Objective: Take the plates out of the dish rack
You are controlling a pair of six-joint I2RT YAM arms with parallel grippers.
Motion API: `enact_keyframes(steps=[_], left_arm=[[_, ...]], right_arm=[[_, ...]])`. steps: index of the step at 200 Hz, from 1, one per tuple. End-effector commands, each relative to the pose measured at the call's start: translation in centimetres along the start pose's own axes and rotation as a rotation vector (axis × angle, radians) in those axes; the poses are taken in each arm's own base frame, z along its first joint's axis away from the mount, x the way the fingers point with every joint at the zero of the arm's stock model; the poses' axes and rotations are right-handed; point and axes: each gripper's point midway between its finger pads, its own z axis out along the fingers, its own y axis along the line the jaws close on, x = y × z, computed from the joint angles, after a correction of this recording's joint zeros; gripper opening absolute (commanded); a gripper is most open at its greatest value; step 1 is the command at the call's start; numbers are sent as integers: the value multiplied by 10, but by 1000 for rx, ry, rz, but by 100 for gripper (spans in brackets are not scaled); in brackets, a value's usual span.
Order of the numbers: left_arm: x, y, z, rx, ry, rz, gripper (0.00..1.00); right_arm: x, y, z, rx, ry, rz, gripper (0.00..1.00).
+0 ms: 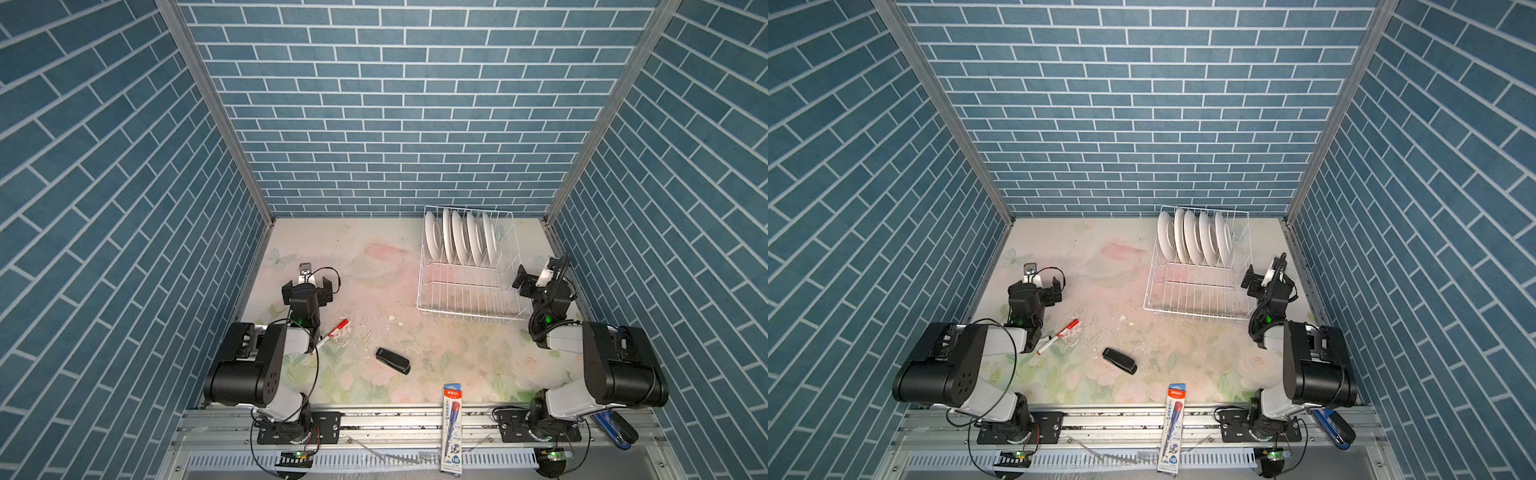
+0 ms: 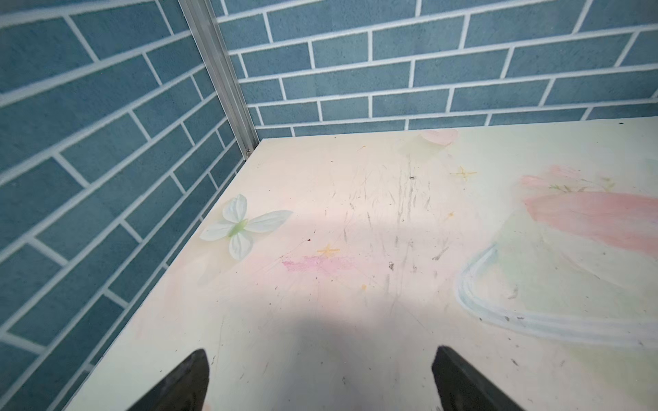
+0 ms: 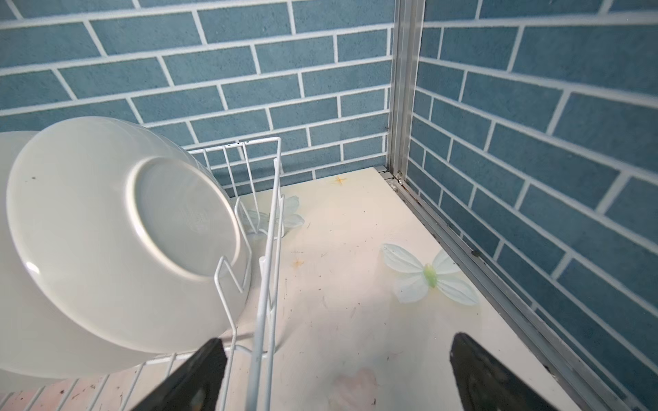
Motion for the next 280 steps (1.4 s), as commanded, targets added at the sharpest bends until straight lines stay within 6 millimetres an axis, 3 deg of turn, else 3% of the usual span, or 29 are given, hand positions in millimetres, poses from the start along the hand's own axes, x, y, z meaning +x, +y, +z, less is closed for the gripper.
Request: enact_keyframes(steps=[1,225,245,280], left_arm=[[2,-1,0,6,7,6,100],[2,-1,-1,5,2,4,100],[-6,0,-11,12,-42,4,100],[-43,13,-46,-64,-92,-4,100]], right_arm=[[49,-3,-3,6,172,-79,99],[48,-3,-4,4,167,-79,98],[39,-9,-10,40,143,-68,95],[10,-15,-30,85,135,-46,95]])
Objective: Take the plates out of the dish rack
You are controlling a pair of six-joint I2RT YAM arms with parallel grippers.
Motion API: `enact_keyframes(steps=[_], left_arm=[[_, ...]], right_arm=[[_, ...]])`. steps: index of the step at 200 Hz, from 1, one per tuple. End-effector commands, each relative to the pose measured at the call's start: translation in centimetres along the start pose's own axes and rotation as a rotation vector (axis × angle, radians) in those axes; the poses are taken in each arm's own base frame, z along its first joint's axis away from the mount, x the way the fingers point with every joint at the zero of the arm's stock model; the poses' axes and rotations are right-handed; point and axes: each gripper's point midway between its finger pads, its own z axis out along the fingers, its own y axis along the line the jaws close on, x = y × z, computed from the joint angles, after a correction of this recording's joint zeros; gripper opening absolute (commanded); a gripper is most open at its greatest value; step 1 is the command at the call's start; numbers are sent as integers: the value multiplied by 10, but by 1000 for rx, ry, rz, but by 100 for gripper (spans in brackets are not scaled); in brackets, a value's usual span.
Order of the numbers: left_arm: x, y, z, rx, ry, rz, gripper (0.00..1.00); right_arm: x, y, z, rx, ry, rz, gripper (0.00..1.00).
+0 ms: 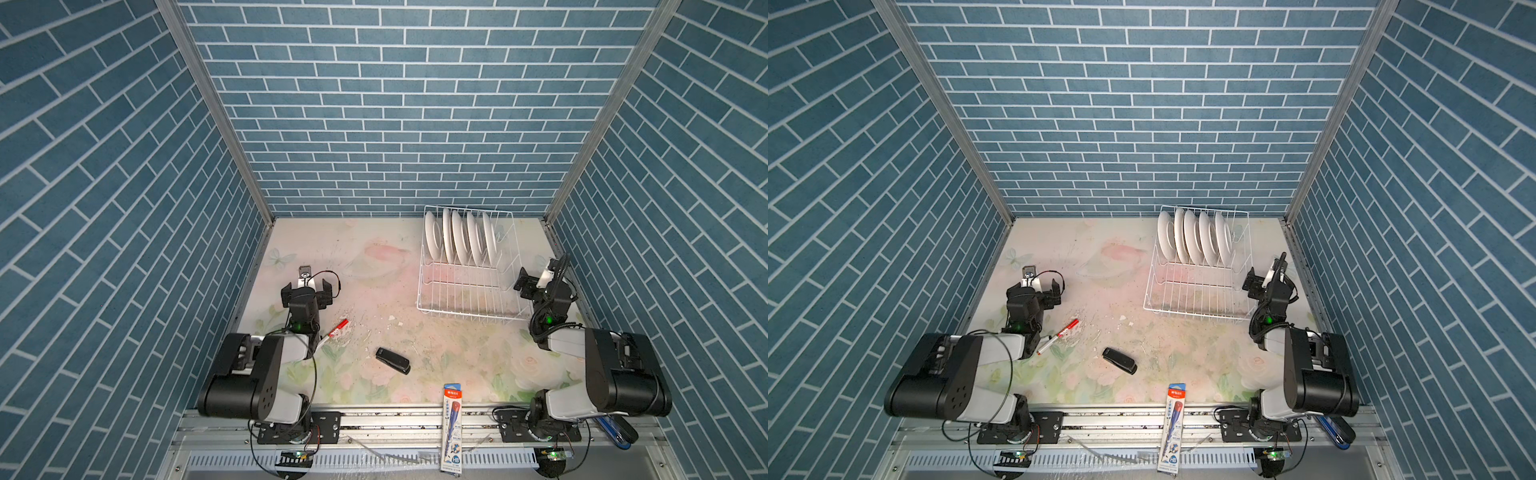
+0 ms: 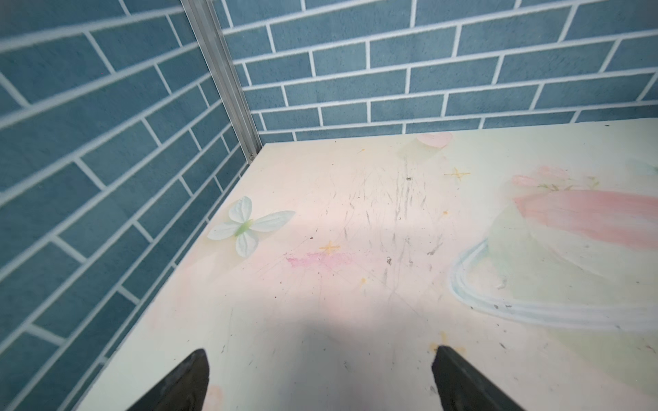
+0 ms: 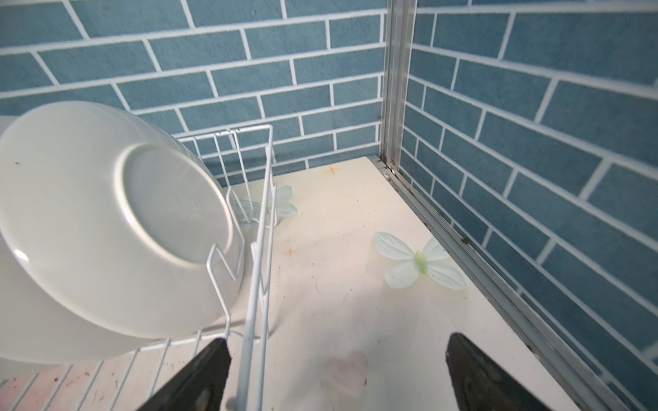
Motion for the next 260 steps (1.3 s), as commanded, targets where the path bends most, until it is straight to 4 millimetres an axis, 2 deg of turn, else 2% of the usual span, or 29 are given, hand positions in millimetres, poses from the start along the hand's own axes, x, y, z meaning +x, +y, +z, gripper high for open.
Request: enact_keyframes(steps=[1,13,32,45,72,93,115,137,168,202,235,260], left_arm=[[-26,13,-17,-68,-32,-19,100],[-37,18,-22,-82,-31,-74,100],[-48,19,-25,-76,-53,-126,100],[-52,16,-28,-57,-59,-169,100],[-57,1,-33,-3,17,-220,100],[-55,-19,-39,54,101,-214,100],[-46,-46,-49,156,189,-225,100],[-34,-66,-61,226,265,-260,100],[-22,-91,-74,325,307,-324,100],[-21,-107,-82,381,326,-395,100],[-27,-117,-84,413,329,-379,100],[-23,-123,-85,430,349,-374,100]], right_arm=[[9,-9,-16,46,85,-39,95],[2,-12,-21,70,106,-20,92],[-8,-37,-31,232,162,77,92],[-13,-46,-37,305,222,111,92],[-22,-49,-48,378,348,169,93],[-34,-38,-56,403,411,130,93],[-53,-10,-62,383,414,14,92],[-64,24,-68,320,435,-56,91],[-79,56,-82,345,422,-98,90],[-83,100,-91,338,401,-143,91],[-96,147,-89,289,371,-190,93],[-102,182,-86,245,334,-201,93]])
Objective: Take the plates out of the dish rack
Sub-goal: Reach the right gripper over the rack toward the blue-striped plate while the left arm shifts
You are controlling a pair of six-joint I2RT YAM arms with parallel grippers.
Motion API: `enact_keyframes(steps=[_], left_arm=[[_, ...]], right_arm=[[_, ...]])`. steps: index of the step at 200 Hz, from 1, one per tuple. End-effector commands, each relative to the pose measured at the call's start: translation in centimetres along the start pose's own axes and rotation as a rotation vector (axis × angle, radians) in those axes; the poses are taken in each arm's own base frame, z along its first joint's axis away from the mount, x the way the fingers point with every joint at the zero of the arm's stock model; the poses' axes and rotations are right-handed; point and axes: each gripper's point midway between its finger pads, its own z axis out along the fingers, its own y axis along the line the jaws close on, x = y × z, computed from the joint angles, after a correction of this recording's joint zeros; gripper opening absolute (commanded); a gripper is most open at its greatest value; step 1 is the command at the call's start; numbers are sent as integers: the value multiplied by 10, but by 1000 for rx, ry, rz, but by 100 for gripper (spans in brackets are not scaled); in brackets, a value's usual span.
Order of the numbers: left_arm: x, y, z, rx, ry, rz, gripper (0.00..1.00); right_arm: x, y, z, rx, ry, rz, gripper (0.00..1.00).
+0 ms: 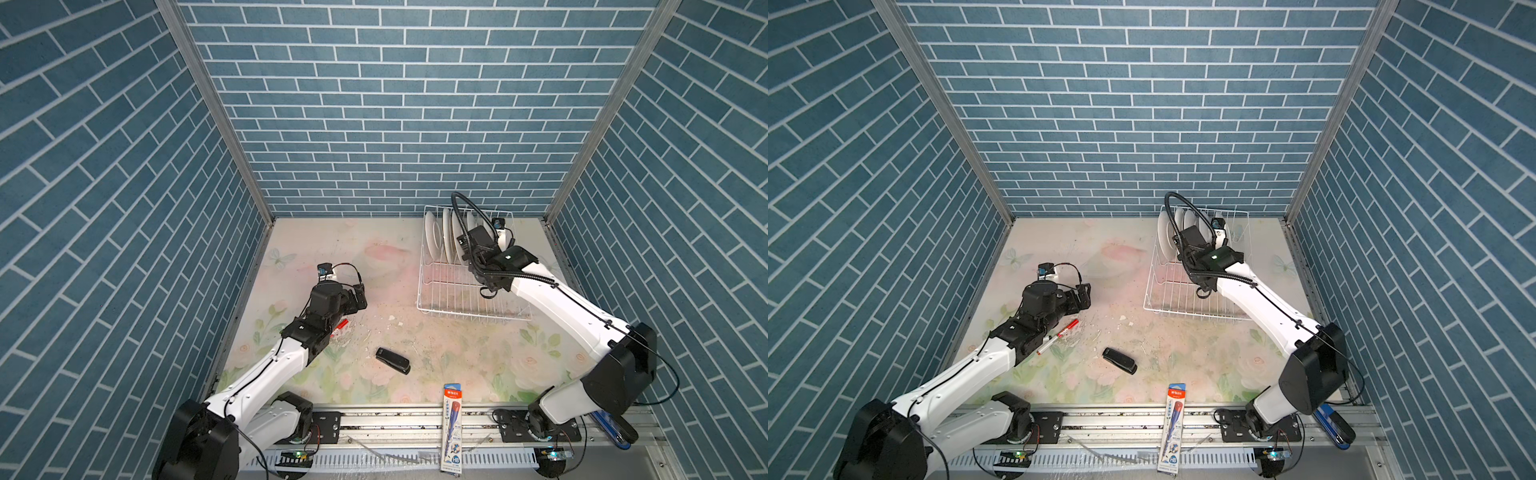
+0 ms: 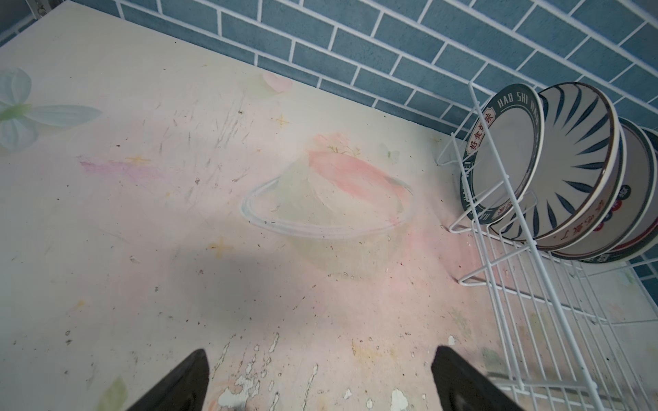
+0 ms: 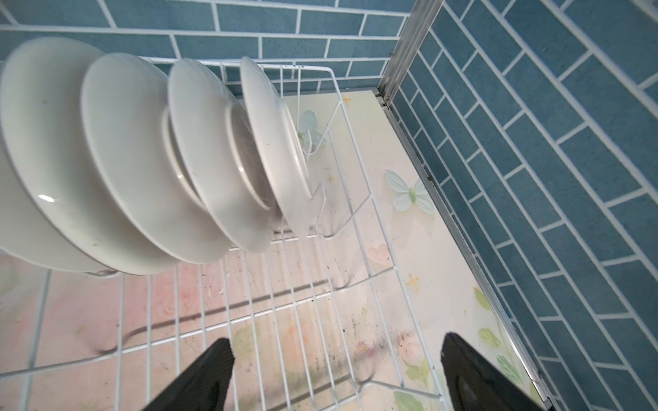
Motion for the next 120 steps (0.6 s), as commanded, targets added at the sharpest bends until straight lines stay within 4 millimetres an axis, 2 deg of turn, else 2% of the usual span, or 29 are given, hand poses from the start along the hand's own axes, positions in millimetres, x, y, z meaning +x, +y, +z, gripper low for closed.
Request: enact_keyframes(steps=[1,30,58,84,120], left_arm=[[2,-10,1,27,24,-8,100],[4,-13,1,29,16,-2,100],[5,-15,0,32,19,1,100],[7,-15,-1,27,29,6,100],[8,-16,-1,34,31,1,100]], right_arm=[[-19,8,-13,36,-59,40,93],[-29,48,-16,36,-96,-13,93],[-41,80,-17,100,-156,-133,92],[-46,109,-11,106,-159,-194,92],[-45,145,4,101,-160,-270,86]])
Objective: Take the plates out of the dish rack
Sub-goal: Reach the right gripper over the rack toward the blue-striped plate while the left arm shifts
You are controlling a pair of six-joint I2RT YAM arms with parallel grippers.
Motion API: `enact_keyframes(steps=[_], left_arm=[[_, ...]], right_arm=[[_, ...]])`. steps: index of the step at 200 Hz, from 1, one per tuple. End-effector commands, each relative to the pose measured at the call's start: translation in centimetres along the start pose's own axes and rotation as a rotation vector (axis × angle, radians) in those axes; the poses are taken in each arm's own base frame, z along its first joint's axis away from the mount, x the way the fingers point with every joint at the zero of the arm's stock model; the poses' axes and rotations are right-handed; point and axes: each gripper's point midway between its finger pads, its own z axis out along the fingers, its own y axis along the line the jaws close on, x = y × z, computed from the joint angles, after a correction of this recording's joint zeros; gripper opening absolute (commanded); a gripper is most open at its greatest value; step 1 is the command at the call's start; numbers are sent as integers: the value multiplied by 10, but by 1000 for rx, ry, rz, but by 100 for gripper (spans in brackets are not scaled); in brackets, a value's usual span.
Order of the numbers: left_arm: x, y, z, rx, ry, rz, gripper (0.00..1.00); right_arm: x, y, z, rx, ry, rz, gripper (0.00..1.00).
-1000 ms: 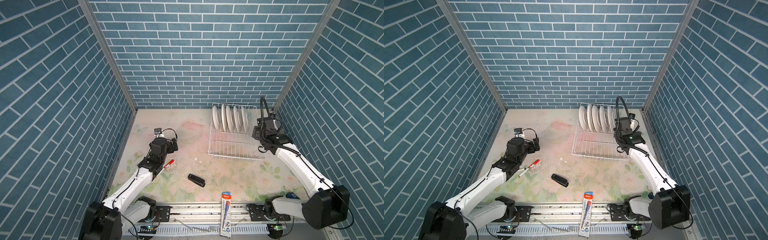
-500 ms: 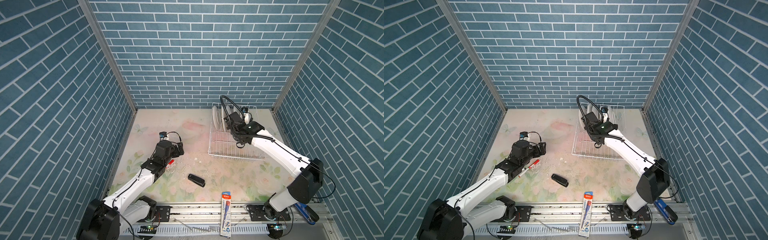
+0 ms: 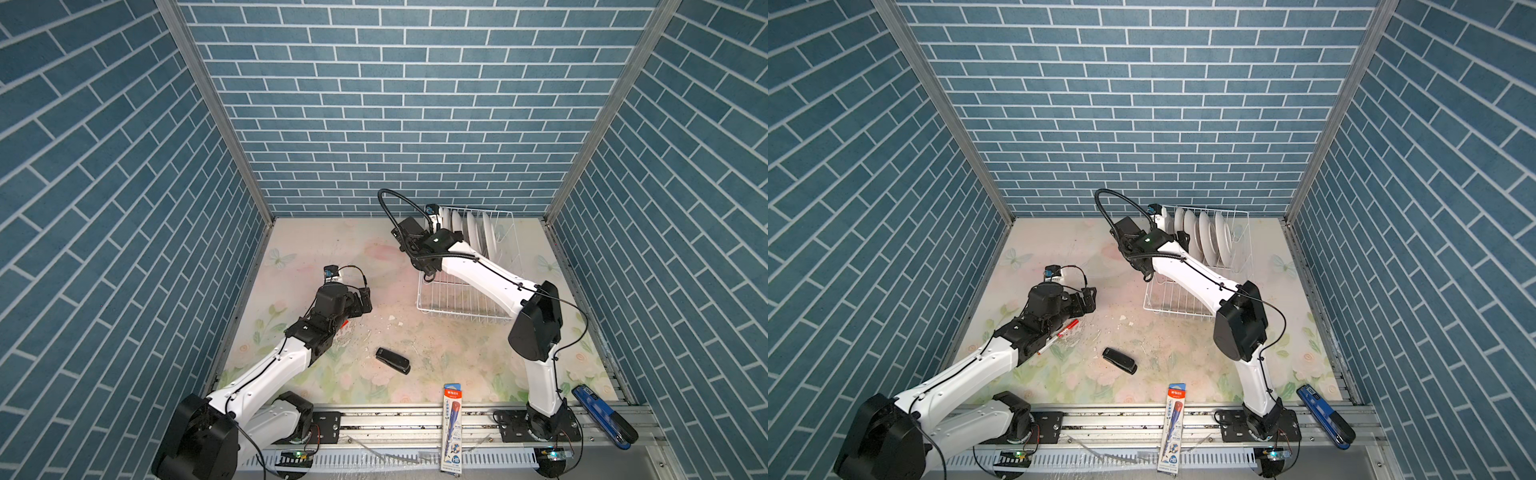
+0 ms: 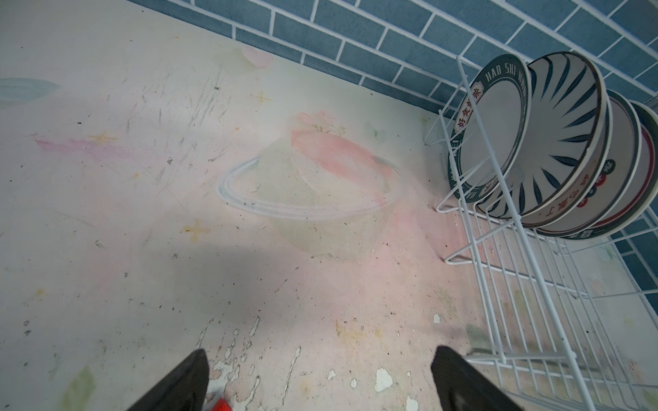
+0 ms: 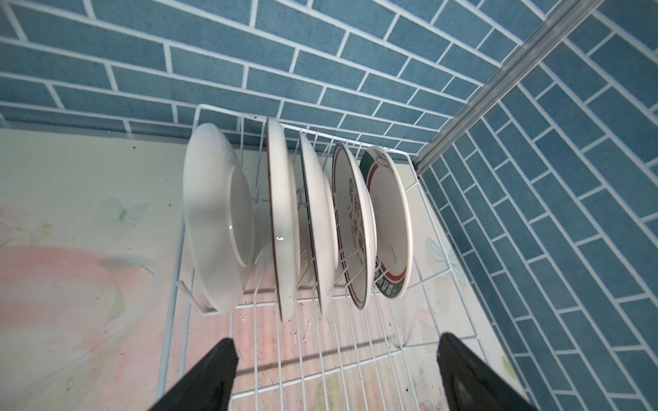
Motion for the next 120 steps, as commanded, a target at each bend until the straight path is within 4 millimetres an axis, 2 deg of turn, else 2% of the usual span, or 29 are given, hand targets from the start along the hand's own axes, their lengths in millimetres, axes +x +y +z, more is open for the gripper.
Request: enact_keyframes(steps=[1,22,28,82,120], left_arm=[[-5,-4,-2,4,-10,-6,100],[-1,-7,0,17,1,-3,100],[1,-6,1,17,6,-2,100],[2,-8,0,24,13,0,100],[-1,-9,-5,26,6,1,100]], right_arm=[[-11,3,2,44,-21,-73,86],[-17,12,8,57,-50,-110,83],[-10,23,16,61,-45,-141,82],[-18,44,35,59,-93,-157,72],[-25,46,47,86,-109,-162,65]])
